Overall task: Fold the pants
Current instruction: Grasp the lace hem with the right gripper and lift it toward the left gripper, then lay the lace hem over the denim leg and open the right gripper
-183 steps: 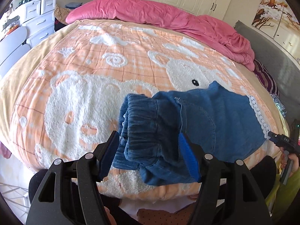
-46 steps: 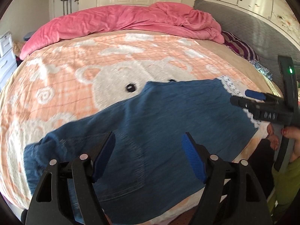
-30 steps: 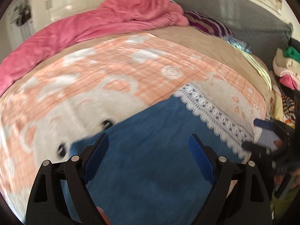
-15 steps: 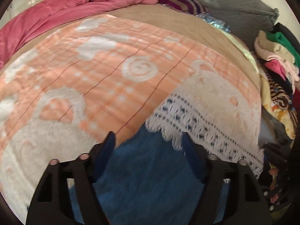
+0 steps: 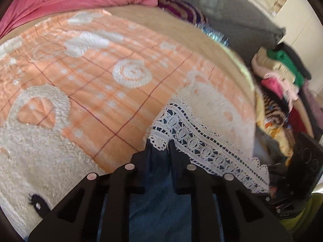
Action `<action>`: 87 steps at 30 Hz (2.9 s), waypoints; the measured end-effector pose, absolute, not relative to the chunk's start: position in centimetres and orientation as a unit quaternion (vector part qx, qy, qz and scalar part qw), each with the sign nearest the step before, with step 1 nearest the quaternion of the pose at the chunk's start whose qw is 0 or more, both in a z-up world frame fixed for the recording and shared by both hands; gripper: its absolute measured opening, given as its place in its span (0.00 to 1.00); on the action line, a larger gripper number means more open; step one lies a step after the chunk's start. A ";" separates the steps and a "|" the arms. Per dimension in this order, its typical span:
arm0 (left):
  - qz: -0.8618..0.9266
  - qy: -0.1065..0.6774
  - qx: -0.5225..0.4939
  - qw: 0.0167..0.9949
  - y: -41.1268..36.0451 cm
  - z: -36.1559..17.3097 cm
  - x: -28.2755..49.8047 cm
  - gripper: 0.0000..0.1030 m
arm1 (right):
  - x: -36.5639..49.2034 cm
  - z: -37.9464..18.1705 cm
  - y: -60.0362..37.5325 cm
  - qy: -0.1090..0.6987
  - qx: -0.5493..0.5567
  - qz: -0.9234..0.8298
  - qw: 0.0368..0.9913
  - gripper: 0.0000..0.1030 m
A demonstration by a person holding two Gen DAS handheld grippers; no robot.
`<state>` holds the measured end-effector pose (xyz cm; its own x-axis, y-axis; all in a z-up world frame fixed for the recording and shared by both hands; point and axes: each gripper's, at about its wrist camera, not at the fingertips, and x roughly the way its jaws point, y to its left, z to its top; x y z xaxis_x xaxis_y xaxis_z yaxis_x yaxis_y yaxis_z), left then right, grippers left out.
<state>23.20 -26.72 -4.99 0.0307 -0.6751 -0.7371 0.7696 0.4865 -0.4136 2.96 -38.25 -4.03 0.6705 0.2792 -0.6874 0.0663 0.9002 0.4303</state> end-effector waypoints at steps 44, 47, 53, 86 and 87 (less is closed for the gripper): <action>-0.277 0.514 -0.222 0.781 2.0 -5.7 20.5 0.49 | 15.7 -0.5 -26.2 0.453 0.098 0.199 0.864 0.52; -0.275 0.513 -0.205 0.787 1.8 -5.6 20.3 0.37 | 18.6 -2.3 -26.6 0.479 0.098 0.194 0.851 0.52; -0.300 0.497 -0.198 0.790 1.0 -5.1 20.6 0.23 | 22.3 -5.9 -24.8 0.528 0.144 0.243 0.801 0.15; -0.260 0.480 -0.137 0.827 3.2 -2.9 7.2 0.38 | 5.9 -2.3 -25.3 0.455 0.075 0.192 0.866 0.53; -0.261 0.484 -0.135 0.824 3.0 -3.1 6.6 0.38 | 5.5 -2.3 -25.1 0.455 0.075 0.193 0.866 0.53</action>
<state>6.63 3.02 -3.11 0.3949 -0.5612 -0.7274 0.2998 0.8271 -0.4754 5.50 -25.15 -2.32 0.5118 0.4027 -0.7589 -0.2662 0.9142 0.3056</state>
